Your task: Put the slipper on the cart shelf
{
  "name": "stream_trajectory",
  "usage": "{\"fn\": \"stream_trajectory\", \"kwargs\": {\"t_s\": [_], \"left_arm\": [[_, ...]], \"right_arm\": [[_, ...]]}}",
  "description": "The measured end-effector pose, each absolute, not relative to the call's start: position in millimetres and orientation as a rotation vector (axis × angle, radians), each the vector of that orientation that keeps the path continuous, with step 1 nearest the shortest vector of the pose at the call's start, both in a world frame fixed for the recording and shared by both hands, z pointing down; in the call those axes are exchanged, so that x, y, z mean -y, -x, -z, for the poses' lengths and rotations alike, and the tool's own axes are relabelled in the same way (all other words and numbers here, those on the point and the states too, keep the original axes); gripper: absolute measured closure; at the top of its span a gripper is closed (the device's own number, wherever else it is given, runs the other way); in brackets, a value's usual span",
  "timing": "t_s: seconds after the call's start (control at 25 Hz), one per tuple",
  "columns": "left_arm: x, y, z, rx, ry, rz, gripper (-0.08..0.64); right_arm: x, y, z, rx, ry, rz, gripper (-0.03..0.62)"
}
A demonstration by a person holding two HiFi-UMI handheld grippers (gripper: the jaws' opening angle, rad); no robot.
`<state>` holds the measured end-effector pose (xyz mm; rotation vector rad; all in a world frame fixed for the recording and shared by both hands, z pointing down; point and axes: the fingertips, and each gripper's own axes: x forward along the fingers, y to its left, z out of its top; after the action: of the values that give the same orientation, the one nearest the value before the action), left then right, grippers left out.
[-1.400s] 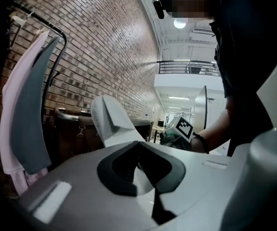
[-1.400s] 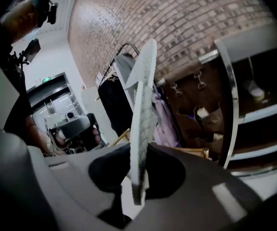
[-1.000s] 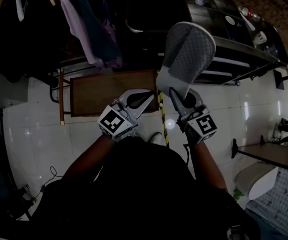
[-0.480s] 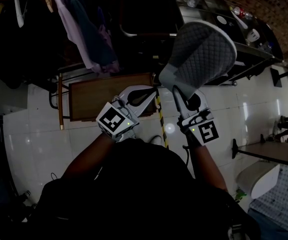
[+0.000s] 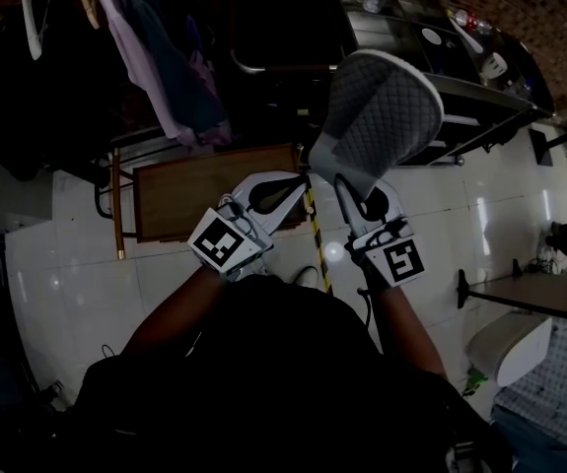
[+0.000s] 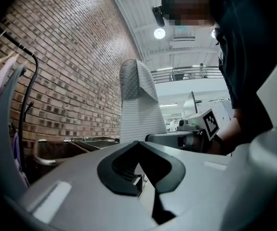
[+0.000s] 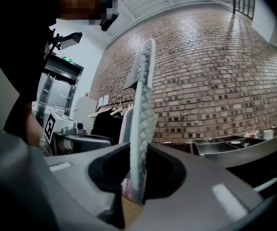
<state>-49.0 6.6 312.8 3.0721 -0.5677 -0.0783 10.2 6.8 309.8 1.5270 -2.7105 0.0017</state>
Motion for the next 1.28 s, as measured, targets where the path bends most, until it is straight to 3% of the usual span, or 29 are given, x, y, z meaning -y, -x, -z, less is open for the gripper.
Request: {"fn": "stream_trajectory", "kwargs": {"t_s": [0.72,1.28], "left_arm": [[8.3,37.3,-348.7,0.355,-3.084,0.057,0.558],[16.5,-45.6,-370.6,0.135,-3.099,0.033,0.558]], "right_arm": [[-2.4,-26.9,-373.0,2.559,-1.655,-0.276,0.525],[-16.2,-139.8,-401.9,2.351,-1.952,-0.354,0.525]]}}
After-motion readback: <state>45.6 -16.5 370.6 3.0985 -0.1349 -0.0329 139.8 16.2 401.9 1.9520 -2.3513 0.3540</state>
